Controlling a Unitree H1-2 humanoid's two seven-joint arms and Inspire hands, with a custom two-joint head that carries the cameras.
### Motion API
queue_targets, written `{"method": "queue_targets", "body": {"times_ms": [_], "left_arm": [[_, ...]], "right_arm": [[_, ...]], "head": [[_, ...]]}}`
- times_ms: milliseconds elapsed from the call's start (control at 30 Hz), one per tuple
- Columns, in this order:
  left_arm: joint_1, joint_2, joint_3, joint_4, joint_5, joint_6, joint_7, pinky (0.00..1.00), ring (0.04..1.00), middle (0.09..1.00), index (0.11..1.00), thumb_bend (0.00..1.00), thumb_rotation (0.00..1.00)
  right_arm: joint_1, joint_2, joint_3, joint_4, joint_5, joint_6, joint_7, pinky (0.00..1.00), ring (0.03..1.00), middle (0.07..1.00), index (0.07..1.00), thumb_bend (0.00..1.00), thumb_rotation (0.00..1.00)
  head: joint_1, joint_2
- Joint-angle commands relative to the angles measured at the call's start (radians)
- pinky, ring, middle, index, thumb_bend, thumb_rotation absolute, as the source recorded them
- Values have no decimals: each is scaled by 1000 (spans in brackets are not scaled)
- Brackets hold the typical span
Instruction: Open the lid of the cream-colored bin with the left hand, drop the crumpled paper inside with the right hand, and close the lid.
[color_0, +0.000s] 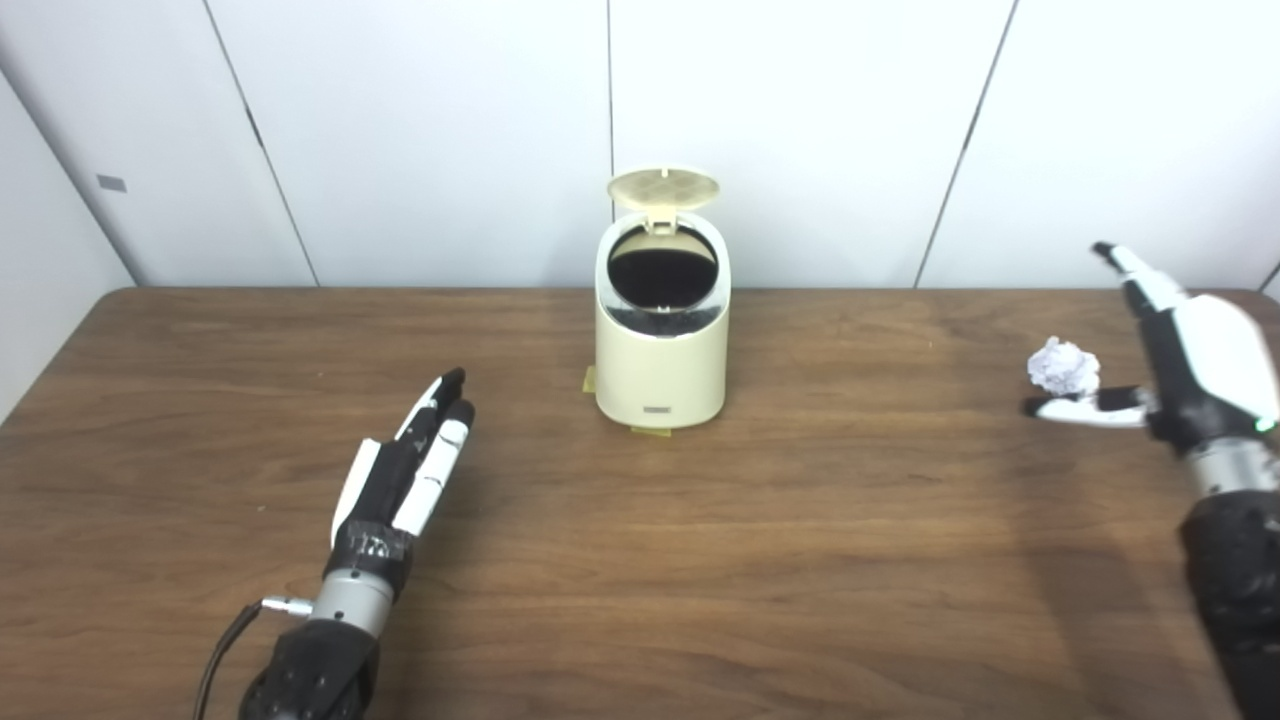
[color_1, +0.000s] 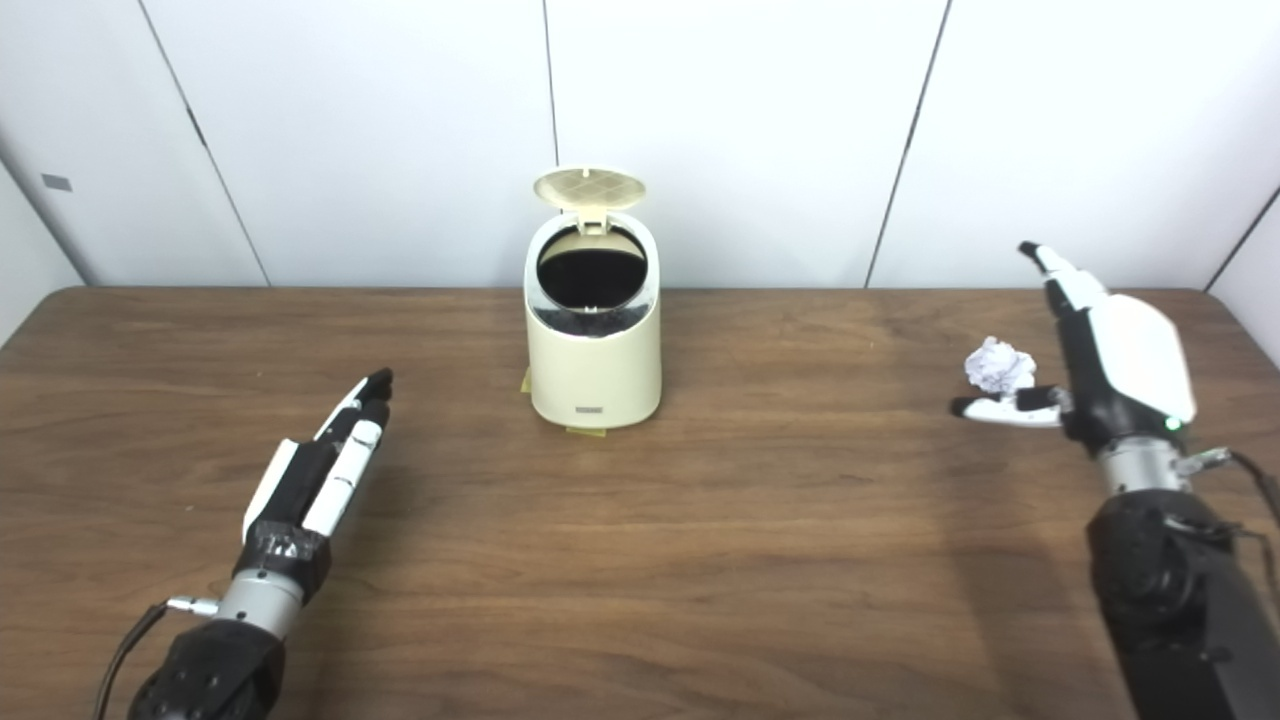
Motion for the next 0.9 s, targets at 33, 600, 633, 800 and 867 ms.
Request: {"method": "queue_targets", "body": {"times_ms": [33, 600, 633, 800, 867], "left_arm": [[-32, 21, -2, -3, -16, -24, 6, 941, 987, 991, 1000, 581, 853], [0, 54, 2, -40, -17, -17, 34, 998, 1000, 1000, 1000, 626, 822], [2, 55, 2, -48, -16, -14, 34, 999, 1000, 1000, 1000, 627, 816], [16, 62, 8, -69, -19, -2, 37, 1000, 1000, 1000, 1000, 625, 772], [22, 67, 11, -76, -24, 3, 36, 1000, 989, 988, 1000, 621, 760]], "right_arm": [[-80, -31, 24, 24, -67, 37, 6, 881, 921, 882, 889, 960, 132], [-375, -30, 88, 556, 148, -60, 107, 738, 846, 866, 846, 928, 89], [-391, -29, 94, 592, 160, -74, 103, 733, 841, 866, 843, 922, 87], [-444, -13, 118, 708, 196, -107, 74, 740, 831, 858, 828, 905, 79], [-455, -9, 130, 741, 198, -114, 59, 748, 833, 857, 830, 896, 81]], "head": [[-14, 2], [-36, -7], [-34, -8], [-34, -2], [-34, -3]]}}
